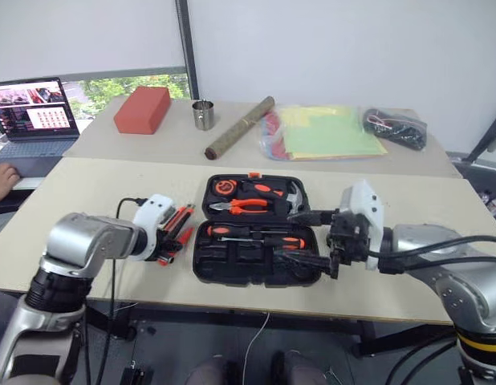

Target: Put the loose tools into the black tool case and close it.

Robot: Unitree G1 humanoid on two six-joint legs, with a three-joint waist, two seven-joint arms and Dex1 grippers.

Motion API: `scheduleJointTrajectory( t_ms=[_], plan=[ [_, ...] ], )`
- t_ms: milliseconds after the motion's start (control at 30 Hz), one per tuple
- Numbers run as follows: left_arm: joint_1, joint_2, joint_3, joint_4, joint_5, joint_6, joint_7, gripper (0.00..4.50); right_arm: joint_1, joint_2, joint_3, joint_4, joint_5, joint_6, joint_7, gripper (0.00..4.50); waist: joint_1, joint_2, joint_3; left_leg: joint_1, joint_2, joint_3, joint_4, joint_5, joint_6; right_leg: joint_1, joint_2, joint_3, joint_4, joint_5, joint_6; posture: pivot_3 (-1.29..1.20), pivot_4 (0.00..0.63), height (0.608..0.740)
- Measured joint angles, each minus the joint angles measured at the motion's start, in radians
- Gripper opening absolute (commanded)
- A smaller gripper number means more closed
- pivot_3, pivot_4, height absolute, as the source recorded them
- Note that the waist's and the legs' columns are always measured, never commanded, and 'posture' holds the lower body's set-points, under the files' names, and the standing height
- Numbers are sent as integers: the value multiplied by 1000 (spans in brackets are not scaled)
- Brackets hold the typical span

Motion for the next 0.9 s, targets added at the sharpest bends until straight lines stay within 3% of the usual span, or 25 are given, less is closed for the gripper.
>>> scheduleJointTrajectory(
  t_ms=[133,200,367,533,700,900],
  plan=[
    [-57,141,-86,5,38,-240,-209,422,16,-48,-2,-25,18,-4,31,4500,-1,0,0,-1,-1,0,-1,0,0,0,0,-1,-3,0,-1,0,150,737],
    [-121,167,-135,65,87,-369,-310,422,23,-62,-1,-27,18,-10,45,4500,5,0,0,-2,-1,0,0,0,0,0,-1,-1,-4,-1,0,0,150,737],
    [-240,116,-224,120,118,-620,-586,422,24,-62,0,-29,18,-20,45,4500,11,0,0,-7,-1,0,2,0,1,-1,-1,-2,-5,-1,0,0,150,737],
    [-308,26,-411,250,239,-872,-870,422,21,-55,1,-22,17,-21,16,4500,8,0,0,-7,-1,0,3,5,9,-1,1,-2,-4,-1,1,0,150,737],
    [-354,-73,-488,410,347,-940,-953,422,28,-49,-1,-25,18,-20,-23,4500,5,-1,0,-10,1,0,5,6,11,-3,1,-2,-3,-3,5,0,150,737],
    [-388,-184,-498,515,404,-932,-983,422,54,-41,-10,-42,28,-20,-70,4500,7,-1,1,-14,0,0,8,5,14,-6,1,-2,-2,-3,4,0,150,737]
  ],
)
